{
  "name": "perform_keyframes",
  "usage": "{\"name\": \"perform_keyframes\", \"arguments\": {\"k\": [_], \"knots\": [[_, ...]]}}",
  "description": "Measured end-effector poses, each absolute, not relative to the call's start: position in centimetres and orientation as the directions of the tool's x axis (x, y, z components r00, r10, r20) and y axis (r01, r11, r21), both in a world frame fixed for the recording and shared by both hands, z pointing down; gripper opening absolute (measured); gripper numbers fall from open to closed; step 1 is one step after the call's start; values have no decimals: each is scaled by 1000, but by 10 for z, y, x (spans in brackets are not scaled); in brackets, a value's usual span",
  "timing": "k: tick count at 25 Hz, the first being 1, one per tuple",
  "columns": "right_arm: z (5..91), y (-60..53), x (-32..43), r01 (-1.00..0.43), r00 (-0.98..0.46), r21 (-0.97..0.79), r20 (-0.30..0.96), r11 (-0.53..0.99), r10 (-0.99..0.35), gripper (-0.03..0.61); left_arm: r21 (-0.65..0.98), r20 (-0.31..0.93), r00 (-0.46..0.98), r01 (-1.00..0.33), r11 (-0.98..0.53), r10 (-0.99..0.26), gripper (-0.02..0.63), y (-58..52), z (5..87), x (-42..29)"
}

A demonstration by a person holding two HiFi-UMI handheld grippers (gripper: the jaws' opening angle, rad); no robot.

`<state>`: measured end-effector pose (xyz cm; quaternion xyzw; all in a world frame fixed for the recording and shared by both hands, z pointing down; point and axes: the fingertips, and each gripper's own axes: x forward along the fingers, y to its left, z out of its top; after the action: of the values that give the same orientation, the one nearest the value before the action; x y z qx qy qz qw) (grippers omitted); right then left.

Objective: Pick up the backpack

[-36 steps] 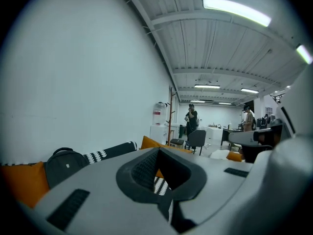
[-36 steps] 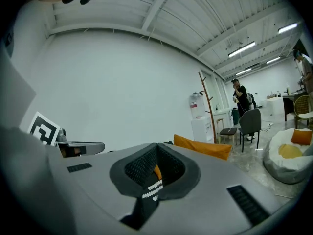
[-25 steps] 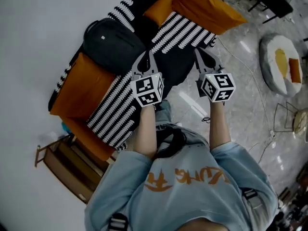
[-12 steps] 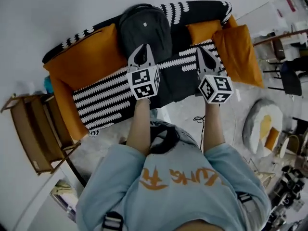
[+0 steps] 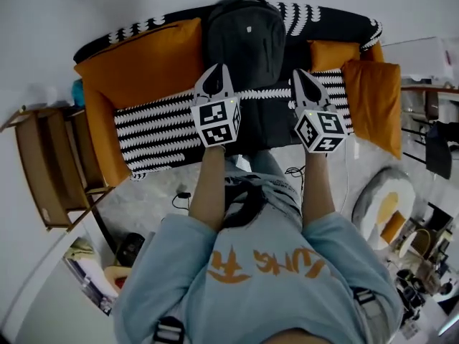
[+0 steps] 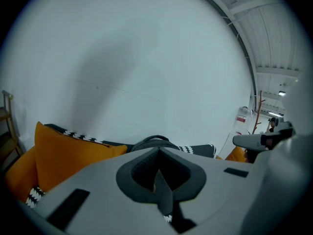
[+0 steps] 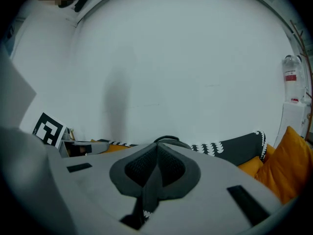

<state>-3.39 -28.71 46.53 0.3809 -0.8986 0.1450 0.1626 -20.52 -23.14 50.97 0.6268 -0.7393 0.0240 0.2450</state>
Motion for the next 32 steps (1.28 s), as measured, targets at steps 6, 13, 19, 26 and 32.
{"name": "perform_keyframes", "arguments": {"k": [6,13,19,26,32], "knots": [[498,-313,-44,-705,-677,-174,454,687,-579,-2,283,439,-115,-923,259,-891,20,-246,537,-211],[545,-363,-51,-684,-688,-223,513,695,-513,-2,270,508,-147,-909,318,-849,20,-283,574,-215],[587,-394,-51,-672,-685,-248,565,698,-459,-2,256,567,-171,-893,370,-806,20,-302,613,-218],[637,-420,-53,-662,-673,-252,615,706,-411,-2,220,621,-193,-887,405,-759,20,-315,655,-235],[674,-441,-55,-659,-654,-233,648,715,-391,-2,211,663,-180,-886,413,-727,21,-322,689,-241]]}}
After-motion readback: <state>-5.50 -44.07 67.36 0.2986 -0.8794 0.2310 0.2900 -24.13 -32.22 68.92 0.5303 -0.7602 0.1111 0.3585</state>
